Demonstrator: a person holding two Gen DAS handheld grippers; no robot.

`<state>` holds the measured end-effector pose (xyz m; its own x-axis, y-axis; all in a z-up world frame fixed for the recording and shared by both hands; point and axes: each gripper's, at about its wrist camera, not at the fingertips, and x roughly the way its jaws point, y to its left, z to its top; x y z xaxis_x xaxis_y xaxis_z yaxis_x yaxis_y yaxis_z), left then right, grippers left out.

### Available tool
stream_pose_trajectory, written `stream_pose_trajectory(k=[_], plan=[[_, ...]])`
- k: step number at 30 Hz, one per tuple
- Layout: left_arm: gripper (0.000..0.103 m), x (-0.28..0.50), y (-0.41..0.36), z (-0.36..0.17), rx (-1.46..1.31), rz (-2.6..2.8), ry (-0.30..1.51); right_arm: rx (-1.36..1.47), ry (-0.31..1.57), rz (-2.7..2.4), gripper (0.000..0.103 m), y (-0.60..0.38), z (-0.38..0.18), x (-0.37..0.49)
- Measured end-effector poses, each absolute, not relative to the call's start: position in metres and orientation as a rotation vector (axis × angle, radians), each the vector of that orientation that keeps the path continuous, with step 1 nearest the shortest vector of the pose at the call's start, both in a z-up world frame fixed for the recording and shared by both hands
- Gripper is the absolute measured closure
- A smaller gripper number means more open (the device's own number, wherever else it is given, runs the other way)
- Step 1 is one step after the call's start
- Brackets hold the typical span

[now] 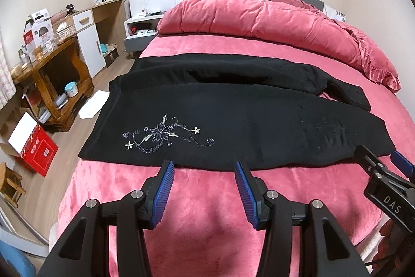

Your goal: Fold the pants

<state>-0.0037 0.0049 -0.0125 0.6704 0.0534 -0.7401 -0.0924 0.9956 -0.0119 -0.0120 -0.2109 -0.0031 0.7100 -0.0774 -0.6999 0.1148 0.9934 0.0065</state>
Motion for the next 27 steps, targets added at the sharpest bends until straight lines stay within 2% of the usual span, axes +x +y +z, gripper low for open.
stream_pose_trajectory(k=[10,12,15,19,22,25,27], plan=[[0.053,0.010,0.026,-0.033,-0.097,0.091,0.911,0.055,0.762,-0.055,0.000,-0.230,-0.013,0.000],[0.053,0.018,0.041,-0.043,-0.183,0.058,0.978,0.115,0.787,-0.013,0.000,-0.245,-0.022,0.006],[0.053,0.025,0.069,-0.060,-0.358,0.027,1.048,0.138,0.920,-0.044,0.000,-0.268,-0.041,0.018],[0.054,0.025,0.109,-0.082,-0.630,-0.025,1.070,0.203,0.933,-0.086,0.000,-0.307,-0.057,0.019],[0.054,0.025,0.129,-0.088,-0.635,0.010,1.047,0.326,0.939,-0.083,0.000,-0.343,-0.067,0.020],[0.054,0.026,0.138,-0.083,-0.525,0.059,0.972,0.477,0.896,-0.060,0.004,-0.380,-0.075,0.017],[0.054,0.027,0.143,-0.085,-0.511,0.063,0.940,0.569,0.874,-0.077,0.015,-0.406,-0.082,0.015]])
